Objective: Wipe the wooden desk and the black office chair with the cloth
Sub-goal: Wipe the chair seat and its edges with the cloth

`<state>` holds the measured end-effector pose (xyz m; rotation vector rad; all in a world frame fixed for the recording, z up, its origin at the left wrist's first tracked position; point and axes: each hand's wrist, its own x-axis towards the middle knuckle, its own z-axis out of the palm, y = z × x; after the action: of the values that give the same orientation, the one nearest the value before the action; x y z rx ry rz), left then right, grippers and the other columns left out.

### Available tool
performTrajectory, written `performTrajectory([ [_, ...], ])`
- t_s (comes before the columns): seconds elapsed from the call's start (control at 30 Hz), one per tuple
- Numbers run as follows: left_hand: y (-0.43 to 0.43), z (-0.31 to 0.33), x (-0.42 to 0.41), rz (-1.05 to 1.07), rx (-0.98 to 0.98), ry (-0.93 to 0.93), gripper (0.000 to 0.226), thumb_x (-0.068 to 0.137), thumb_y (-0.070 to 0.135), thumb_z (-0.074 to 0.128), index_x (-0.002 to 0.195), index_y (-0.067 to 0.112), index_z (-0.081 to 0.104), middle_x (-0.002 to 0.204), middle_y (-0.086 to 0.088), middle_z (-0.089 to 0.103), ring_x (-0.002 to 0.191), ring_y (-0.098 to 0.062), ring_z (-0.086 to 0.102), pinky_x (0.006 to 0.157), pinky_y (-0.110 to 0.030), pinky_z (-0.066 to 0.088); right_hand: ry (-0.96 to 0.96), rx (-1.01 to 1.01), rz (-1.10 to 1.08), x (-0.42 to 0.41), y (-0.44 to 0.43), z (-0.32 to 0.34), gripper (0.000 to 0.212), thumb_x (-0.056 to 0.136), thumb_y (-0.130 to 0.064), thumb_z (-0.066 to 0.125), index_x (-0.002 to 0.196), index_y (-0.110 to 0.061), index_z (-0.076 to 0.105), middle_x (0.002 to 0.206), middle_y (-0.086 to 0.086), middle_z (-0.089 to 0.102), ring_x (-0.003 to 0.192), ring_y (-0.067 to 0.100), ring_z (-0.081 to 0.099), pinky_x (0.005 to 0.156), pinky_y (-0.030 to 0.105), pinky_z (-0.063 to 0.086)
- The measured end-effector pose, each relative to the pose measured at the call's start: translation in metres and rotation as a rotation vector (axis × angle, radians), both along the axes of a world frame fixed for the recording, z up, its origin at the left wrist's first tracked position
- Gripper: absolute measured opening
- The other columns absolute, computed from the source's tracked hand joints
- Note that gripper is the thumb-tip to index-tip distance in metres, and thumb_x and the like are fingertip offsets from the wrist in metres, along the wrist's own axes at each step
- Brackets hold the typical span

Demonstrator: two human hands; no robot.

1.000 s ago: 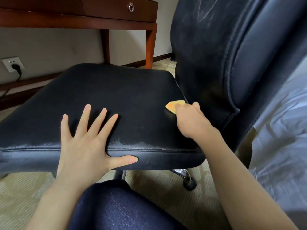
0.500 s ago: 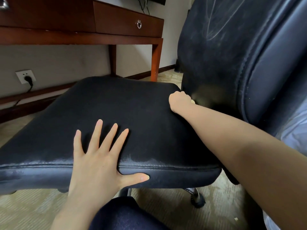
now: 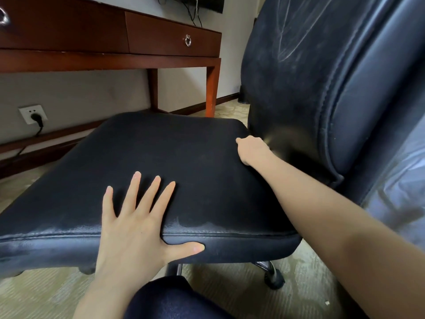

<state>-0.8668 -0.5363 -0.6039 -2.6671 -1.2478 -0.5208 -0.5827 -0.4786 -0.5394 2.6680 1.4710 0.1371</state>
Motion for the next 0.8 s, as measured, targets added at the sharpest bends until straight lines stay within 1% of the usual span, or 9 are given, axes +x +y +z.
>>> performTrajectory([
  [0.13, 0.000, 0.001, 0.000, 0.007, 0.006, 0.012, 0.108, 0.069, 0.092, 0.016, 0.134, 0.015, 0.054, 0.137, -0.010, 0.055, 0.137, -0.035, 0.032, 0.107, -0.061, 0.018, 0.041, -0.073, 0.048, -0.013, -0.037, 0.005, 0.065, 0.089, -0.001, 0.040, 0.149, -0.018, 0.022, 0.133, 0.016, 0.047, 0.119, 0.039, 0.048, 0.094, 0.044, 0.043],
  [0.23, -0.001, 0.001, 0.000, 0.016, 0.011, 0.020, 0.108, 0.069, 0.092, 0.016, 0.135, 0.016, 0.053, 0.137, -0.010, 0.054, 0.137, -0.035, 0.032, 0.107, -0.061, 0.017, 0.089, -0.073, 0.066, -0.031, -0.071, 0.000, 0.079, 0.087, 0.001, 0.041, 0.152, -0.030, 0.009, 0.132, 0.010, 0.045, 0.117, 0.038, 0.047, 0.097, 0.043, 0.044],
  [0.37, -0.002, 0.002, 0.000, 0.024, 0.016, 0.021, 0.108, 0.069, 0.092, 0.015, 0.136, 0.016, 0.053, 0.138, -0.010, 0.053, 0.138, -0.035, 0.032, 0.107, -0.061, 0.017, 0.116, 0.061, 0.156, -0.059, -0.130, -0.006, 0.087, 0.086, 0.006, 0.044, 0.149, -0.041, 0.008, 0.137, -0.001, 0.039, 0.114, 0.033, 0.045, 0.092, 0.041, 0.046],
  [0.47, -0.003, 0.002, 0.001, 0.029, 0.021, 0.026, 0.109, 0.069, 0.093, 0.015, 0.136, 0.016, 0.052, 0.139, -0.010, 0.052, 0.138, -0.035, 0.032, 0.107, -0.061, 0.018, 0.080, 0.102, 0.223, -0.073, -0.168, -0.009, 0.093, 0.084, 0.006, 0.047, 0.148, -0.045, 0.003, 0.155, -0.010, 0.018, 0.125, 0.027, 0.037, 0.098, 0.035, 0.041],
  [0.57, -0.003, 0.002, 0.000, 0.033, 0.020, 0.027, 0.109, 0.069, 0.093, 0.015, 0.137, 0.016, 0.051, 0.140, -0.010, 0.052, 0.138, -0.034, 0.032, 0.107, -0.061, 0.017, 0.094, 0.134, 0.331, -0.080, -0.189, -0.009, 0.097, 0.082, 0.008, 0.047, 0.147, -0.046, 0.000, 0.157, -0.017, 0.012, 0.136, 0.019, 0.027, 0.105, 0.031, 0.034],
  [0.63, -0.003, 0.003, 0.001, 0.029, 0.019, 0.021, 0.109, 0.069, 0.093, 0.014, 0.137, 0.016, 0.051, 0.140, -0.010, 0.051, 0.139, -0.034, 0.031, 0.108, -0.061, 0.017, 0.151, 0.207, 0.407, -0.075, -0.195, -0.012, 0.093, 0.084, 0.010, 0.046, 0.148, -0.045, 0.007, 0.155, -0.018, 0.018, 0.139, 0.014, 0.027, 0.107, 0.029, 0.032],
  [0.7, -0.004, 0.004, 0.002, 0.024, 0.027, 0.009, 0.109, 0.069, 0.093, 0.015, 0.138, 0.016, 0.050, 0.142, -0.011, 0.049, 0.139, -0.034, 0.029, 0.108, -0.060, 0.016, 0.270, 0.407, 0.397, -0.064, -0.196, -0.018, 0.076, 0.088, 0.007, 0.046, 0.145, -0.039, 0.029, 0.148, -0.016, 0.035, 0.132, 0.011, 0.039, 0.105, 0.024, 0.035],
  [0.77, -0.004, 0.004, 0.002, 0.018, 0.035, -0.005, 0.108, 0.069, 0.092, 0.016, 0.139, 0.016, 0.049, 0.143, -0.011, 0.047, 0.140, -0.033, 0.028, 0.108, -0.060, 0.016, 0.311, 0.631, 0.334, -0.052, -0.196, -0.029, 0.050, 0.090, -0.002, 0.054, 0.133, -0.030, 0.051, 0.128, -0.016, 0.052, 0.117, 0.010, 0.051, 0.096, 0.020, 0.039],
  [0.8, -0.004, 0.005, 0.002, 0.015, 0.039, -0.009, 0.108, 0.069, 0.092, 0.016, 0.139, 0.016, 0.048, 0.144, -0.011, 0.047, 0.140, -0.033, 0.027, 0.108, -0.060, 0.015, 0.287, 0.677, 0.320, -0.049, -0.194, -0.034, 0.040, 0.090, -0.005, 0.057, 0.125, -0.025, 0.059, 0.118, -0.014, 0.056, 0.109, 0.011, 0.055, 0.092, 0.022, 0.042],
])
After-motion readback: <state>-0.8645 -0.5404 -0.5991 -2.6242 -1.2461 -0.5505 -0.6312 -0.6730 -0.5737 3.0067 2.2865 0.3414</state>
